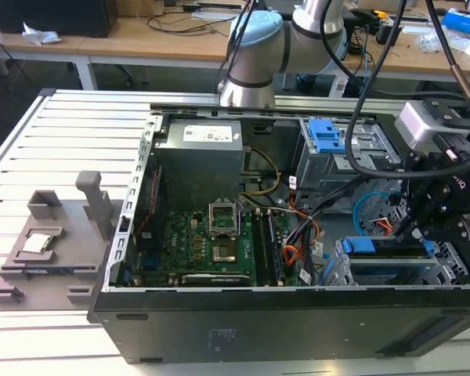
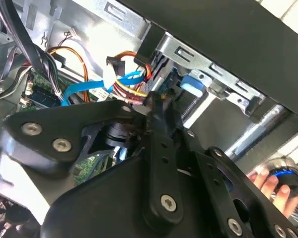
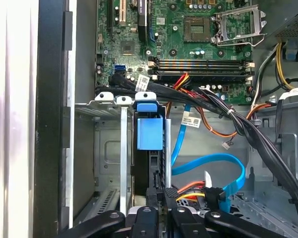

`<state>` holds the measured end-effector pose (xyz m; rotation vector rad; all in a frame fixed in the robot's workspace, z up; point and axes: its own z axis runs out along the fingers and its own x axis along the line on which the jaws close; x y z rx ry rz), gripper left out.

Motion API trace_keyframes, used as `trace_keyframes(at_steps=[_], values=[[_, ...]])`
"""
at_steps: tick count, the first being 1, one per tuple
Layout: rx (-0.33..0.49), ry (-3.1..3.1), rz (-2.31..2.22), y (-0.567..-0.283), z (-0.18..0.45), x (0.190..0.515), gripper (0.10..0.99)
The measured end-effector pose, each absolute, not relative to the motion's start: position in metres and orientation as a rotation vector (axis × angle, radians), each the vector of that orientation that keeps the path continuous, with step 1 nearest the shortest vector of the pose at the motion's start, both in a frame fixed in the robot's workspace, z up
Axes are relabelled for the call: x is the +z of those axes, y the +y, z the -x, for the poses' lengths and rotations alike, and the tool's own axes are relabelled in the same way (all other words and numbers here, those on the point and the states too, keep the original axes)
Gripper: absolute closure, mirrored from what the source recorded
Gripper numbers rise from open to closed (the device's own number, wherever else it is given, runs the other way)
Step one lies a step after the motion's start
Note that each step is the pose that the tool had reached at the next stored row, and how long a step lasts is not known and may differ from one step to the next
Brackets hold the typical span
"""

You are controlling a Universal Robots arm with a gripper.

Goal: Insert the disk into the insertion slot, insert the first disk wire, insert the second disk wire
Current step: 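Insert the first disk wire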

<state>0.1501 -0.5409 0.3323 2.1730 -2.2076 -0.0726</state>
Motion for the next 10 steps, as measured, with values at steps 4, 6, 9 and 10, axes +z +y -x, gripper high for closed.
trace_keyframes(at_steps=[4, 6, 9, 10], values=[[-0.070, -2.206, -2.172, -0.541, -0.150, 0.335, 0.851], [-0.070, -2.206, -2.172, -0.541, -0.150, 0.342, 0.851], [-0.070, -2.206, -2.172, -0.540, -0.150, 0.362, 0.851], [-0.070, -2.206, -2.172, -0.540, -0.150, 0.367, 0.851]])
